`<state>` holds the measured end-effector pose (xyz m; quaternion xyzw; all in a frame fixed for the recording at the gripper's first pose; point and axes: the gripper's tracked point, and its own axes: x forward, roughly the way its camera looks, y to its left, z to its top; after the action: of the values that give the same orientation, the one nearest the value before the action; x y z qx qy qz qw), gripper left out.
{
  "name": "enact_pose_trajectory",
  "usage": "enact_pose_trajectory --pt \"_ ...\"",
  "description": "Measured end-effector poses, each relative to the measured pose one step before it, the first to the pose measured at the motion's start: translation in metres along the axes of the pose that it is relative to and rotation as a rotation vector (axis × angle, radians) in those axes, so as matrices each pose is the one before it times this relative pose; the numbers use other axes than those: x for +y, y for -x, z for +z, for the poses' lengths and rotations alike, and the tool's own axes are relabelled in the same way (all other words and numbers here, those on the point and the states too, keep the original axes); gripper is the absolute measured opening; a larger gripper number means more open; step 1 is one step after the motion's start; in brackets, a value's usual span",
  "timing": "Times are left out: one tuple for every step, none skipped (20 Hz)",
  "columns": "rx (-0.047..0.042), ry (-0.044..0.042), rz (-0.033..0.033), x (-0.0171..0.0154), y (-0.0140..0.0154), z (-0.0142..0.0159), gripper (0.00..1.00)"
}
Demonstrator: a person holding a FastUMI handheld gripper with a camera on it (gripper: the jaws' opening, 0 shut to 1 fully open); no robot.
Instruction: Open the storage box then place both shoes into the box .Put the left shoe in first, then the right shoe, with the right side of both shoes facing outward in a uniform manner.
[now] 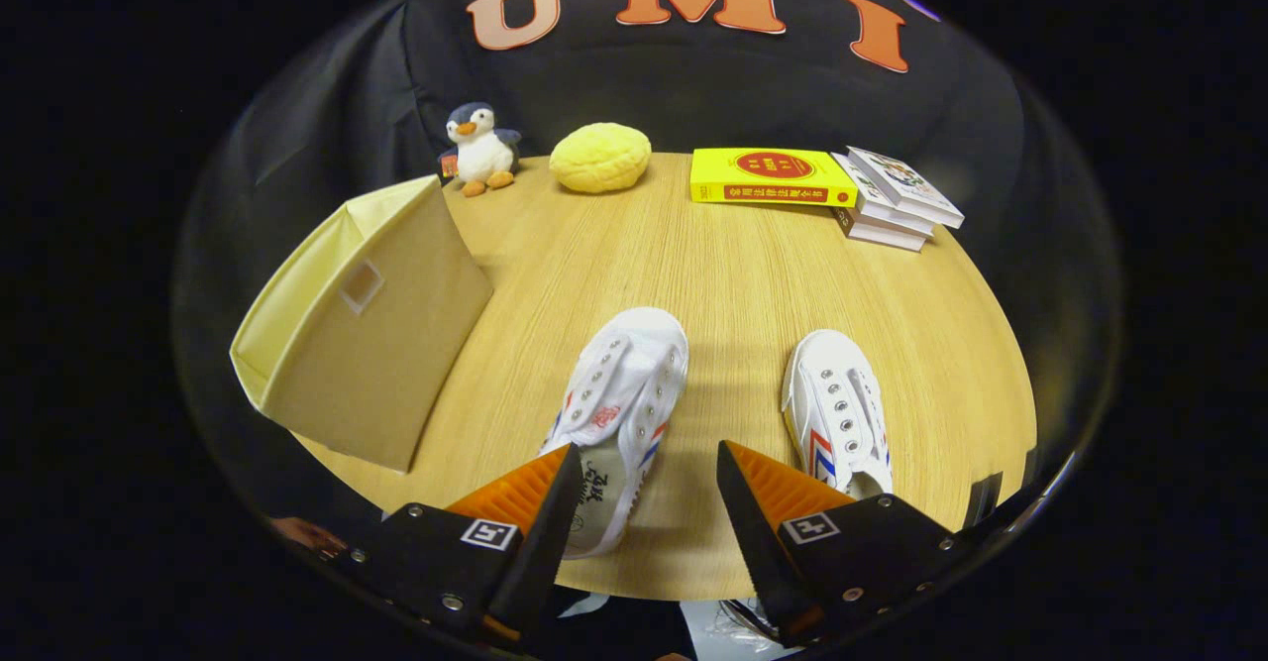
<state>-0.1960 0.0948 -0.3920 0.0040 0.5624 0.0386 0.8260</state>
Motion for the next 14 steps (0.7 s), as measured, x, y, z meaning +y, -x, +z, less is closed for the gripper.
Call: enact_pose_trajectory --pt "0.01405 0.01263 -0.00348 -0.00027 -0.00460 -0.00794 0.81" --pt "0.00794 0.00374 -0.00417 -0.00036 -0.00632 -0.00521 0.80" --pt "0.00645 0.00023 -0.00473 0.00125 -0.00484 -0.00473 0.79" --pt "0.00068 -0.00476 -0.00818 -0.00046 -0.00776 -0.00285 0.76" --pt "-0.00401 -0.00810 -0.01251 -0.00246 -0.00720 0.00010 0.75" --pt "-0.00359 -0.00987 -0.02012 -0.00318 -0.00619 0.00039 0.72" --pt "-0.01365 -0.01918 -0.01545 -0.00300 -0.00527 0.00323 0.69" --pt "-0.01471 -0.02596 -0.00444 0.00127 -0.00528 0.00393 0.65" --pt "-0.00523 -0.03018 0.00831 0.00141 -0.00336 0.00069 0.62" --pt "-0.01326 -0.02679 0.00331 0.00189 -0.00433 0.00194 0.52" --pt "-0.01596 -0.01437 -0.00747 -0.00097 -0.00394 0.00321 0.47" --pt "-0.02210 -0.00364 -0.01492 -0.00089 -0.00260 0.00328 0.42" --pt "-0.02661 -0.00551 -0.01650 -0.00065 -0.00207 0.00377 0.38" --pt "-0.02555 -0.00843 -0.00983 0.00102 -0.00220 0.00343 0.34"
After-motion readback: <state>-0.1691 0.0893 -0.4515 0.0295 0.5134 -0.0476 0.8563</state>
